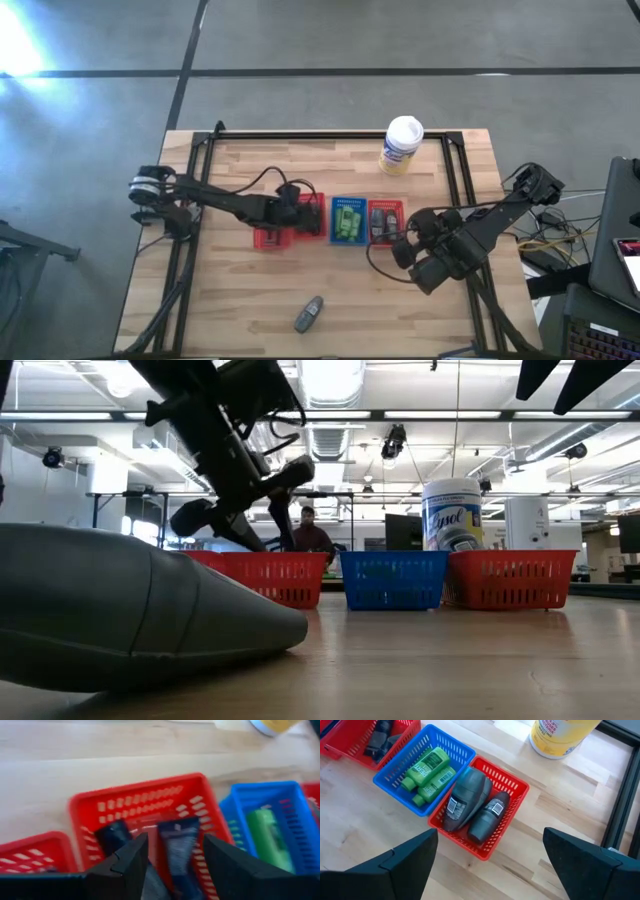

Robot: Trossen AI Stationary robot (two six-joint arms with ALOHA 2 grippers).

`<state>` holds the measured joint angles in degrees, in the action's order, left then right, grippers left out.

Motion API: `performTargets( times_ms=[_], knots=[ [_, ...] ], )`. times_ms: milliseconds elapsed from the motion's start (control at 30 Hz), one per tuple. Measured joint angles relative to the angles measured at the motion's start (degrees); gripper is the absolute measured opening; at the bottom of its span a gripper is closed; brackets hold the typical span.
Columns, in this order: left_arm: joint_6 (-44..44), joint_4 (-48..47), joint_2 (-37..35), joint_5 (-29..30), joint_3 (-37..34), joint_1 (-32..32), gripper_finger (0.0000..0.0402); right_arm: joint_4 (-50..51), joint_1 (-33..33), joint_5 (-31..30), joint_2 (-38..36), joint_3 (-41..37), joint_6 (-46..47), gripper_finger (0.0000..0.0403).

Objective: Pick & Place Travel size toiletries

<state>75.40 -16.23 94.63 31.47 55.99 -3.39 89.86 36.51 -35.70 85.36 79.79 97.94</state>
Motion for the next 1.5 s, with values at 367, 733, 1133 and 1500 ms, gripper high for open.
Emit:
performTargets(
  times_ms=[367,733,1133,1500],
  knots=[
    [-22.24,2.67,-2.64,-0.56,6.71,-5.95,0.0193,-1.75,-0.04,0.29,0.00,0.02,-0.64,0.0332],
    [-29.85,2.49,-2.74,-0.57,8.92,-7.16,0.0193,-2.45,0.39,0.28,0.00,-0.86,-2.79,0.0342],
    [-28.48,2.25,-2.69,-6.48,8.79,-7.22,0.0193,-3.62,0.37,-1.40,0.00,-4.28,-5.54,0.0355],
    [-28.46,1.03,-2.54,-7.59,8.44,-7.27,0.0193,-5.05,0.35,-1.32,0.00,-5.66,-6.62,0.0324]
  ],
)
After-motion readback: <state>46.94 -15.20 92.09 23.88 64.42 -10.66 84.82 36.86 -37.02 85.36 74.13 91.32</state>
